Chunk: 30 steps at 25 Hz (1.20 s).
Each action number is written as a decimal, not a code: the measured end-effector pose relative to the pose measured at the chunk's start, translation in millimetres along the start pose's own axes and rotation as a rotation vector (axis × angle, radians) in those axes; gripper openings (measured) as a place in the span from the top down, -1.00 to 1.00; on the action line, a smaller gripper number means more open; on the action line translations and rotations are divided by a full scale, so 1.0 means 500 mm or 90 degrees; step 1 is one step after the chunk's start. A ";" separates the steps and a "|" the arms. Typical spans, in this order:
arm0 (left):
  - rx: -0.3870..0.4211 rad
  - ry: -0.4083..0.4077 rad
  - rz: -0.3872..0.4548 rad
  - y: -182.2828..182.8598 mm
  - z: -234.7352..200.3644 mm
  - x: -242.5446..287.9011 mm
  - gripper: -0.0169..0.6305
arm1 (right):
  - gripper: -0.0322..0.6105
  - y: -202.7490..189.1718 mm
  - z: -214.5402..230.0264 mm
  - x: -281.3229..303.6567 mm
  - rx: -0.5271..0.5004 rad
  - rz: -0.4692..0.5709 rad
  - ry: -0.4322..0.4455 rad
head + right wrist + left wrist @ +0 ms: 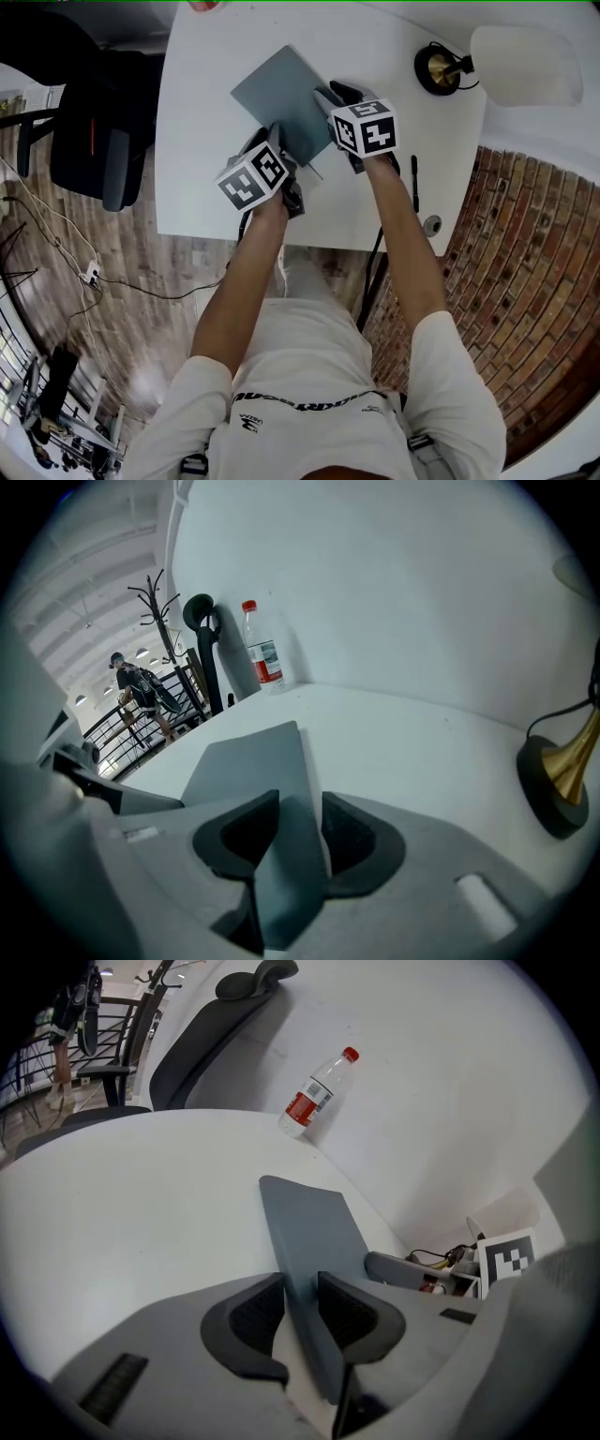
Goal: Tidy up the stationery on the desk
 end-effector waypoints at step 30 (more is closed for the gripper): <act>0.136 -0.024 -0.112 -0.063 -0.003 -0.043 0.63 | 0.61 -0.127 -0.047 -0.097 0.024 -0.085 -0.050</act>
Point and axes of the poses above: the fingertips, and each gripper's own axes: x forward along the fingers, z to its right, y out of its top, the point moved 2 cm from there along -x, backward along the fingers, and after that the axes turned 1 degree about y, right-handed, at the moved point
